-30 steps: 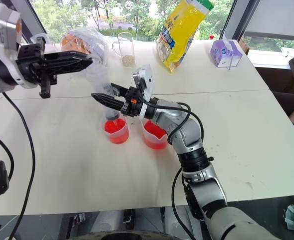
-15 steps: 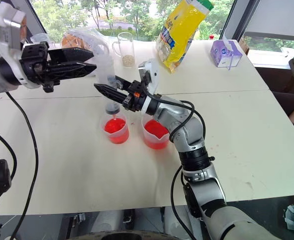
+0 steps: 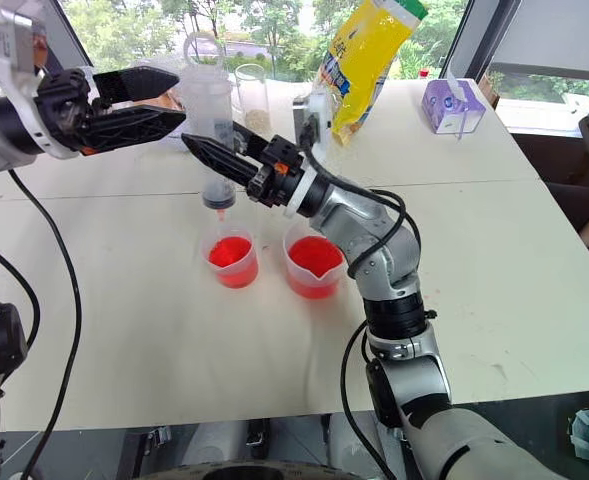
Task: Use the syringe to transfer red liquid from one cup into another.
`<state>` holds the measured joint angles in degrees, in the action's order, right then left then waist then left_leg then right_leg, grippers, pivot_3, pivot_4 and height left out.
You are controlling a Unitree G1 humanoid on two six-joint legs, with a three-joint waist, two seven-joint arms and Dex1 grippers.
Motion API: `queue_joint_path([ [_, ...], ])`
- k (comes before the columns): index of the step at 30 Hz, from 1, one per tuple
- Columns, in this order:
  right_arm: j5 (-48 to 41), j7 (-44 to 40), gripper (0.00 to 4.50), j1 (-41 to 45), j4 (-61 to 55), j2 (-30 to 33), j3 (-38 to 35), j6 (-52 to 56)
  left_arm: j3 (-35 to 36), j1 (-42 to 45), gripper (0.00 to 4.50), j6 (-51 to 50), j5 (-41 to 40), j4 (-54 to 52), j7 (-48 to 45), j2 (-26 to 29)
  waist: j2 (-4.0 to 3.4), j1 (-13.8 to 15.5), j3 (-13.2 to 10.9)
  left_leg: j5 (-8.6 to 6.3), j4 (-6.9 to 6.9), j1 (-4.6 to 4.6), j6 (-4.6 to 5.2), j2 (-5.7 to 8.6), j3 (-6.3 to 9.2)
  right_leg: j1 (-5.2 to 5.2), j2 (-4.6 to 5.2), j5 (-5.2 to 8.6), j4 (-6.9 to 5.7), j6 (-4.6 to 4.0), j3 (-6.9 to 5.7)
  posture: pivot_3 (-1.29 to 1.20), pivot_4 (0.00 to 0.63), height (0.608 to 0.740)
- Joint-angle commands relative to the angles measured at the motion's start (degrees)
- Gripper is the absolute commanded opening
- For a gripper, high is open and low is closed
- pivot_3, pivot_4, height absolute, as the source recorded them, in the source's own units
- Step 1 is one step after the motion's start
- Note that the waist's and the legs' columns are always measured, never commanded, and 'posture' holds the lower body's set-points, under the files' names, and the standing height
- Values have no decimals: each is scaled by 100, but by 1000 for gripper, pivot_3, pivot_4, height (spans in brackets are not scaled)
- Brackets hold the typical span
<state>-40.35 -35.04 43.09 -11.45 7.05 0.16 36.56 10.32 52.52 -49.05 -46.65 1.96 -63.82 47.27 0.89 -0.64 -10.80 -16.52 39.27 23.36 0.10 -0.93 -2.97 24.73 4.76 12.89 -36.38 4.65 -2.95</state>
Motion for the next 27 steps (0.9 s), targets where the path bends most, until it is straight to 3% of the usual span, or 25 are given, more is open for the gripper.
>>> queue_joint_path([
  [1,-882,1135,1410,526,-403,609,-1135,1168,-48,-161,4463,204,97,-295,-111,17,0,7,0,0,1,1,0,2,-1,-1,4,0,1,0,0,0,150,740],
  [4,-1481,2683,1410,1110,192,1155,-2116,2652,-173,-371,4463,334,180,-464,-160,-75,0,-4,0,0,1,0,0,2,-2,0,7,-1,2,-1,0,0,150,740],
  [6,-1468,3228,1410,1338,495,1672,-2454,3635,-236,-472,4463,381,187,-553,-172,-166,0,1,0,0,-3,0,-1,0,1,0,7,0,3,-3,-4,0,150,740],
  [8,-1329,3482,1410,1455,659,2119,-2545,4519,-302,-543,4463,453,238,-600,-128,-271,0,-3,0,0,-13,1,0,-1,0,1,5,0,11,-4,-3,0,150,740],
  [11,-1348,3552,1410,1243,988,3017,-2060,5440,-509,-663,4463,571,392,-684,-207,-354,-4,-16,-1,-5,-16,6,9,0,-9,6,4,0,18,-4,1,0,150,740],
  [16,-1669,3550,1410,168,1044,3817,-1642,5594,-749,-805,4463,638,482,-801,-311,-445,-3,-4,0,-12,-17,10,20,1,-14,5,1,1,30,-2,4,0,150,740],
  [24,-1464,3670,1410,-671,928,3828,-1495,5594,-914,-955,4463,574,488,-1080,-294,-490,-3,-9,-1,-11,-13,8,20,-1,-14,7,-8,0,27,1,12,0,150,740],
  [27,-1320,3606,2800,-772,816,3754,-1483,5594,-923,-1043,4500,511,465,-1218,-272,-463,-3,-3,-1,-11,-12,8,19,-1,-12,6,-10,0,27,1,12,0,150,740],
])
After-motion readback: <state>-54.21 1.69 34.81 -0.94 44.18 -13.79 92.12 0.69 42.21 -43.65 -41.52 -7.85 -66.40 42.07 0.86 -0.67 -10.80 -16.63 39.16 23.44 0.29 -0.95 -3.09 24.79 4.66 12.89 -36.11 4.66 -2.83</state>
